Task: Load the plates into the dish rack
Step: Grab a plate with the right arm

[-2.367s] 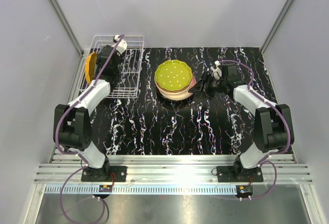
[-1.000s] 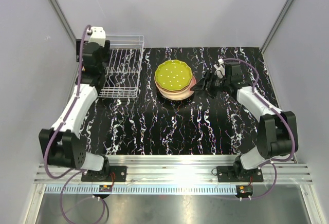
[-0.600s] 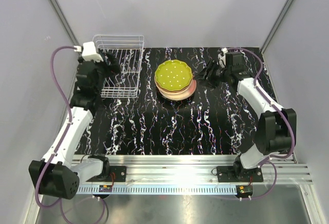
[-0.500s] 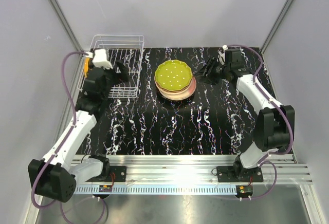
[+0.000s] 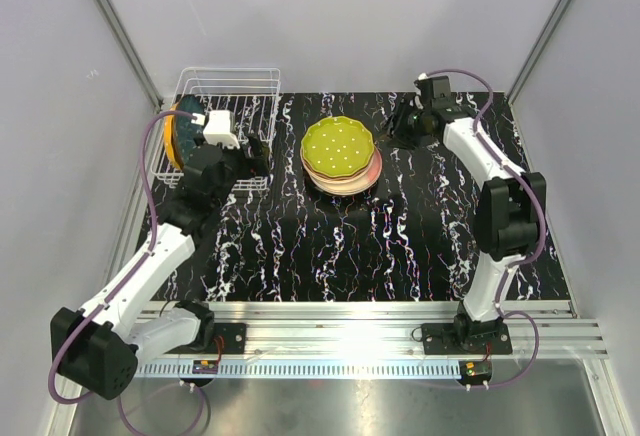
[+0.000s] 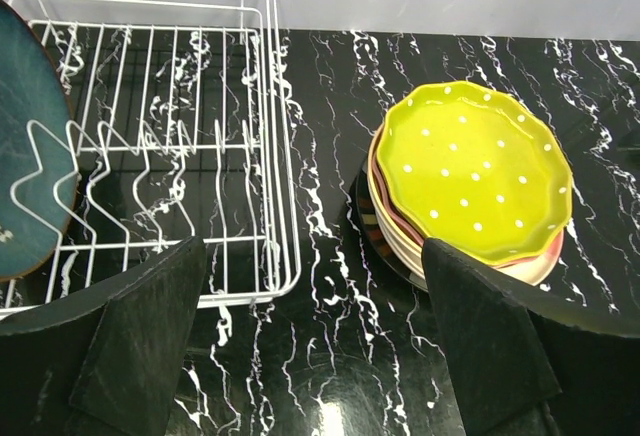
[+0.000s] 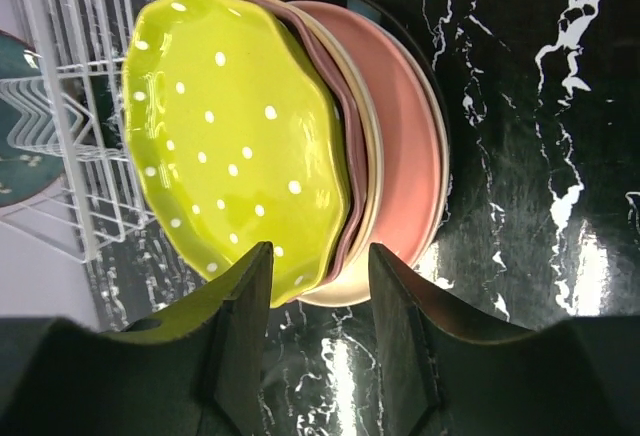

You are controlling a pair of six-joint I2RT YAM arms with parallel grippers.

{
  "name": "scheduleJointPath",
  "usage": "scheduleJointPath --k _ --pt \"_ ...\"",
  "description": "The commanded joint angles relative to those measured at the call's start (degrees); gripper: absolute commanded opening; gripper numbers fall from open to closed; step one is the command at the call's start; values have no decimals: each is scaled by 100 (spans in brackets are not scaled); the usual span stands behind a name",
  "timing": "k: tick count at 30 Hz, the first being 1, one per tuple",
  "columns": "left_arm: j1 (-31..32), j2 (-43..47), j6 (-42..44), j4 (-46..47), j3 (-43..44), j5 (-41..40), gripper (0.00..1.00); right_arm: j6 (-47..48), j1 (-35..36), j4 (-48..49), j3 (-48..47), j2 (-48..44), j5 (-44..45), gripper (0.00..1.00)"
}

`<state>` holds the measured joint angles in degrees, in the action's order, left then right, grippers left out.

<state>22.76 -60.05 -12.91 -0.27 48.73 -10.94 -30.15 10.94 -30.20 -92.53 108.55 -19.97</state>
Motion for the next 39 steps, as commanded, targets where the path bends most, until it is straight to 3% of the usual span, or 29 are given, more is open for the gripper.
scheduleJointPath --k 1,8,14,17,21,25,39 --pt "9 90 -195 282 111 91 92 378 215 -346 -589 279 492 50" --pt "0 143 -107 142 189 -58 92 624 523 -1110 -1661 1140 1327 50" --pt "0 160 -107 71 233 -40 93 633 567 -1278 -1953 1458 1504 47" --pt "9 160 -98 36 268 -40 93 651 628 -1296 -2006 1493 1548 42" --pt "0 160 -107 45 269 -57 93 668 708 -1331 -2093 1467 1636 24" --pt "0 152 -107 45 269 -49 93 730 822 -1454 -2208 1458 1768 14" --pt "0 222 -124 45 277 -31 93 1284 1331 -2192 -2287 1186 3455 14"
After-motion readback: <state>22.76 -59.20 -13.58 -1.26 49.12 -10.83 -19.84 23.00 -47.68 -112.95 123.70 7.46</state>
